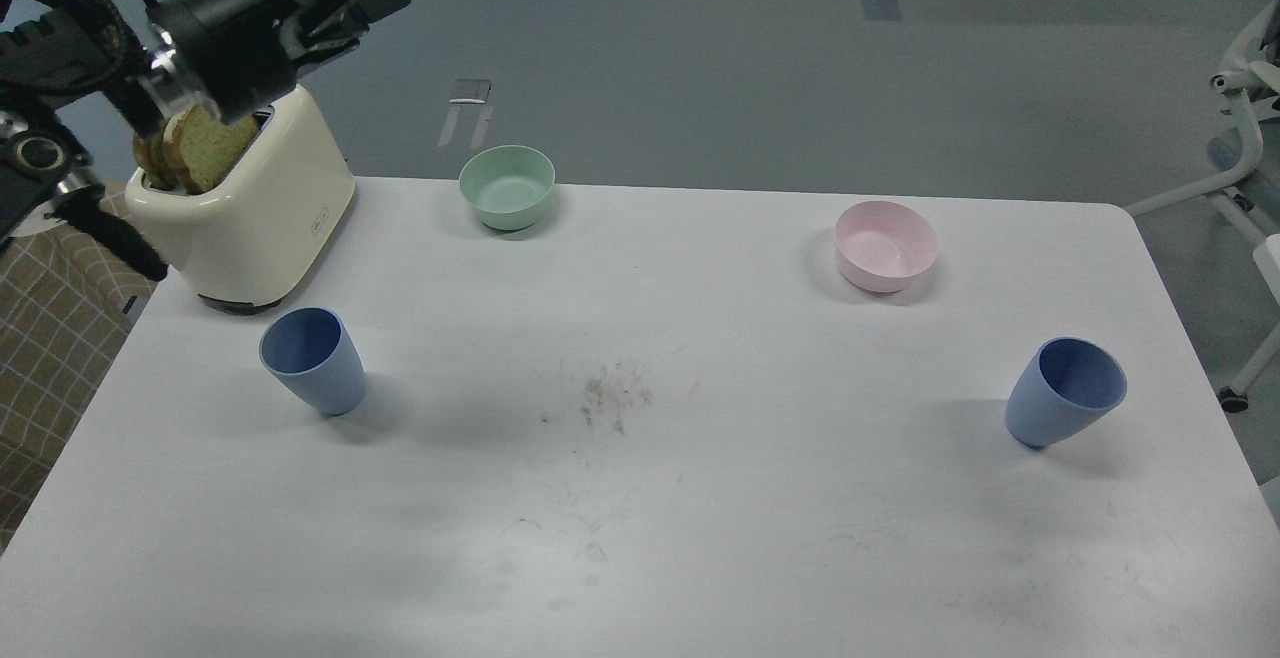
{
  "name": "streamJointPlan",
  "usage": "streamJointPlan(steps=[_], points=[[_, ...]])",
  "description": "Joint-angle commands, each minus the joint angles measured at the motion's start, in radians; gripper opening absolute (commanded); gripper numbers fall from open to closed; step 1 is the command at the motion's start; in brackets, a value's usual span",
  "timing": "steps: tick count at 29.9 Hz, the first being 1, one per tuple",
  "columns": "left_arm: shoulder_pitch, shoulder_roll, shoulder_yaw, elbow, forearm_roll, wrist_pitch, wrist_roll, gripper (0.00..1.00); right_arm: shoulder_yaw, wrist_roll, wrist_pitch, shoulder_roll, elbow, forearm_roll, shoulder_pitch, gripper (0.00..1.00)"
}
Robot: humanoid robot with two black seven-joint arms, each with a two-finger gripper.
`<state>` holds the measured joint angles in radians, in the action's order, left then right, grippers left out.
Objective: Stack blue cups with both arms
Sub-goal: 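Lower the left hand from its raised pose toward the blue cup near it, then grasp the blue cup near the left hand from its side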
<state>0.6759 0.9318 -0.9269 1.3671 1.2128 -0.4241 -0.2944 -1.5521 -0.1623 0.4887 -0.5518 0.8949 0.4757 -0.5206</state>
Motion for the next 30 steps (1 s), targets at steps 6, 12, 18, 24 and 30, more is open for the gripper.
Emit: streamJointPlan(steps=[6, 12, 18, 24, 30], points=[[-0.143, 0.260, 0.107, 0.148, 0.336, 0.014, -0.031, 0.85, 0.000, -0.054, 0.000, 0.000, -0.001, -0.002, 0.014, 1.00], [-0.171, 0.265, 0.221, 0.153, 0.557, 0.088, -0.031, 0.82, -0.046, -0.056, 0.000, 0.000, -0.001, -0.002, 0.033, 1.00], [-0.176, 0.208, 0.266, 0.100, 0.654, 0.096, -0.031, 0.76, -0.063, -0.056, 0.000, 0.000, -0.001, -0.002, 0.034, 1.00], [-0.180, 0.185, 0.292, 0.018, 0.656, 0.096, -0.032, 0.73, -0.066, -0.056, 0.000, 0.000, -0.001, -0.002, 0.042, 1.00], [-0.188, 0.159, 0.330, -0.025, 0.657, 0.103, -0.043, 0.59, -0.074, -0.056, 0.000, 0.000, -0.001, -0.002, 0.054, 1.00]])
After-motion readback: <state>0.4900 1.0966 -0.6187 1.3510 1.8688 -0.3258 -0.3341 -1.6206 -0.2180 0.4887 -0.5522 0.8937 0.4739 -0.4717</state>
